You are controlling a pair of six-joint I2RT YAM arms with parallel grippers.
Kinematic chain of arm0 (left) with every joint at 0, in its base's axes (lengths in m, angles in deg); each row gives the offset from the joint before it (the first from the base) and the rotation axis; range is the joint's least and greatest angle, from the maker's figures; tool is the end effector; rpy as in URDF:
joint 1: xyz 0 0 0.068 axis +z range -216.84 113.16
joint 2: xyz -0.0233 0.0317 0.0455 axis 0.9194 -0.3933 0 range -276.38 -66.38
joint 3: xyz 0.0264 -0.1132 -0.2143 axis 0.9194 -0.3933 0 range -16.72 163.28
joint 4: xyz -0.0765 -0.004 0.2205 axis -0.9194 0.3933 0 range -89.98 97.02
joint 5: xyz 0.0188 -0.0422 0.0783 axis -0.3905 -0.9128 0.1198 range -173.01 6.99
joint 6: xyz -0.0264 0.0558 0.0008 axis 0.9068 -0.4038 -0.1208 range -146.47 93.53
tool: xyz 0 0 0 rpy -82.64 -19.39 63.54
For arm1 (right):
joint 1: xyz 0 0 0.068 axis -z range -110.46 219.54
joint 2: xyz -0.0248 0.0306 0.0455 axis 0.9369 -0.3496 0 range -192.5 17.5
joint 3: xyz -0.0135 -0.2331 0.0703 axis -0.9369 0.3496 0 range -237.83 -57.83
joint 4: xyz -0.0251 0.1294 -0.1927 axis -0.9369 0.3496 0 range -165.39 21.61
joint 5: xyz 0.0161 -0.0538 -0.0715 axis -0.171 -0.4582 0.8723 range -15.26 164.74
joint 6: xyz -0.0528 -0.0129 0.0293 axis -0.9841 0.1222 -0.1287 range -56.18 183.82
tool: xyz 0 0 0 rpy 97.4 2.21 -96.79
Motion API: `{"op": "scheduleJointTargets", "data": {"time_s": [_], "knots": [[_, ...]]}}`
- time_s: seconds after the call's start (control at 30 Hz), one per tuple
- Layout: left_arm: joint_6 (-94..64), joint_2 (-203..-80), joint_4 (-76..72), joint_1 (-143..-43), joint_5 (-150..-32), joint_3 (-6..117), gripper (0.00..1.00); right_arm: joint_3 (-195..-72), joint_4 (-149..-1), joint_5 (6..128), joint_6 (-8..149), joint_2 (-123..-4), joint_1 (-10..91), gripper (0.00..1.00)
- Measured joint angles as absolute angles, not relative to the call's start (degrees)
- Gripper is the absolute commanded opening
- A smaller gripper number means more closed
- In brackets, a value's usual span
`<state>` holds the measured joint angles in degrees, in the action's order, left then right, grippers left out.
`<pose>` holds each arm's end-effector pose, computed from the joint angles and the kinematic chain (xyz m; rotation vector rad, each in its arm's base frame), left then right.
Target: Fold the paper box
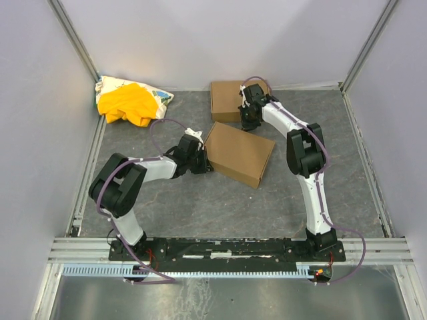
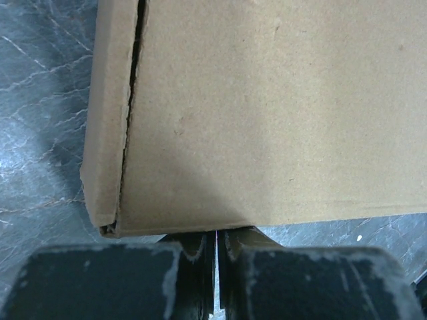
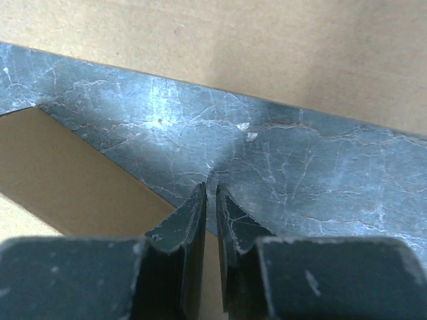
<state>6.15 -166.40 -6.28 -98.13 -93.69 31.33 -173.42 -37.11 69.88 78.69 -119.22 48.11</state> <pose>0.2723 -0.1757 0.1259 0.0657 2.4820 -0.7317 0.4395 0.1766 0.1487 -0.1816 2.6347 0.3315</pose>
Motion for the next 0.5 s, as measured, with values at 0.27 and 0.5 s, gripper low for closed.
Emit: {"op": "scheduleJointTargets", "data": {"time_s": [0.27,0.5], "knots": [[6.2,-166.2,-7.4,-98.7,-93.6,30.8,0.03,-170.0,-39.8,71.6,79.3,-117.4,48.1,0.18],[6.1,-156.7,-2.9,-102.3,-92.5,26.5,0.08,-169.7,-36.1,70.3,81.8,-117.4,46.6,0.17]]}}
